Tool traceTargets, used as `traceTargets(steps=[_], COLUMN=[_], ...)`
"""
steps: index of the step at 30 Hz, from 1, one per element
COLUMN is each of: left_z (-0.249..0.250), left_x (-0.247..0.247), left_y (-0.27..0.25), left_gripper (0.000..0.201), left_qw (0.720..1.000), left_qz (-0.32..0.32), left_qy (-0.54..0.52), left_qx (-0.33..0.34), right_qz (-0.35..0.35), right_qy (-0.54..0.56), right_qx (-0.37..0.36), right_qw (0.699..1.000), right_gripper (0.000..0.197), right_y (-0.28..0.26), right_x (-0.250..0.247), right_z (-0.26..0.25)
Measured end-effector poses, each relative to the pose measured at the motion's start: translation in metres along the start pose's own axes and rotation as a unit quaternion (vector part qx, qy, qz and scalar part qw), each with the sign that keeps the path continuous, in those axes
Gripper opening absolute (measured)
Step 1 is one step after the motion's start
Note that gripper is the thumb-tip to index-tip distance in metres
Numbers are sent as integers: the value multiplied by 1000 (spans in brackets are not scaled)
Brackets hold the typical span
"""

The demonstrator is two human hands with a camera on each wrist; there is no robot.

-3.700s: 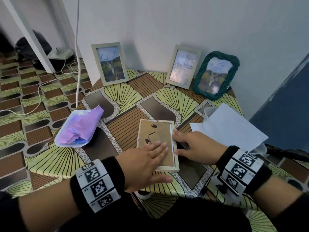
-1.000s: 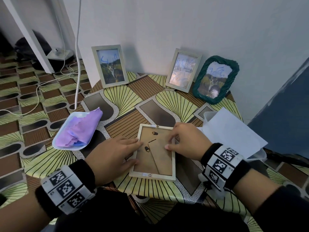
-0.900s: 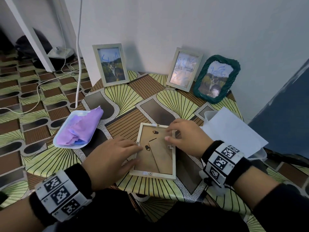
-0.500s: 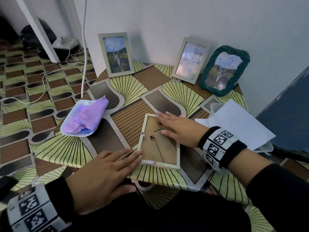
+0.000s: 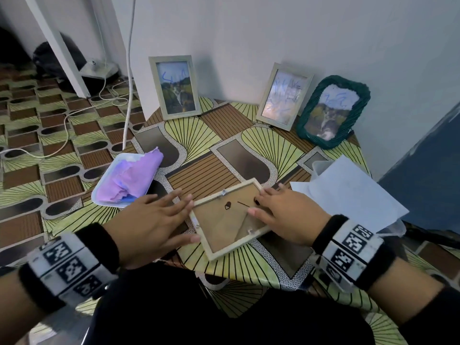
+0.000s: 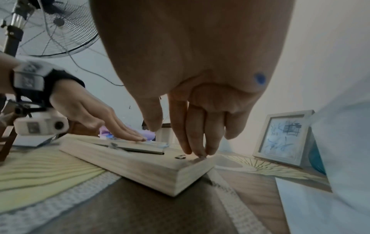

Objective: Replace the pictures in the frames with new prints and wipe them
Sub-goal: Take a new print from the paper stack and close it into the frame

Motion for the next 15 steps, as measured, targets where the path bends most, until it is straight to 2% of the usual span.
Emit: traceTargets(steps=[3,6,8,12,15], left_z=[-12,-16,-16,-14,-11], left_x=[-1,-1,-3,-8,-12], left_y=[22,37,43,43,36], left_gripper=[106,109,112,106,100], left_qw=[1000,1000,1000,1000,998], left_qz=[-8,-13,-10,5,36], left_qy=[6,9,2,-7,-25], left_qx=[-8,-10,-13,-26,-36], right_qz=[20,35,45,119,121], right_qy=[30,59,80,114,113], right_qx=[33,34,34,54,57], right_qw=[999,997,995,985,985], right_gripper=[50,35,38,44,51], right_y=[-20,-32,-38,-47,-49], right_x=[-2,3,7,-4,-5], right_z=[1,1,2,10,14])
Point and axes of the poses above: each hand's wrist, its own y-axis towards the middle knuckle, its own x-axis out of the palm, z = x × y, the point moved 9 cm from there along y, towards the middle knuckle, and after that the axes turned 7 degrees about -x, right-handed, at the moved point
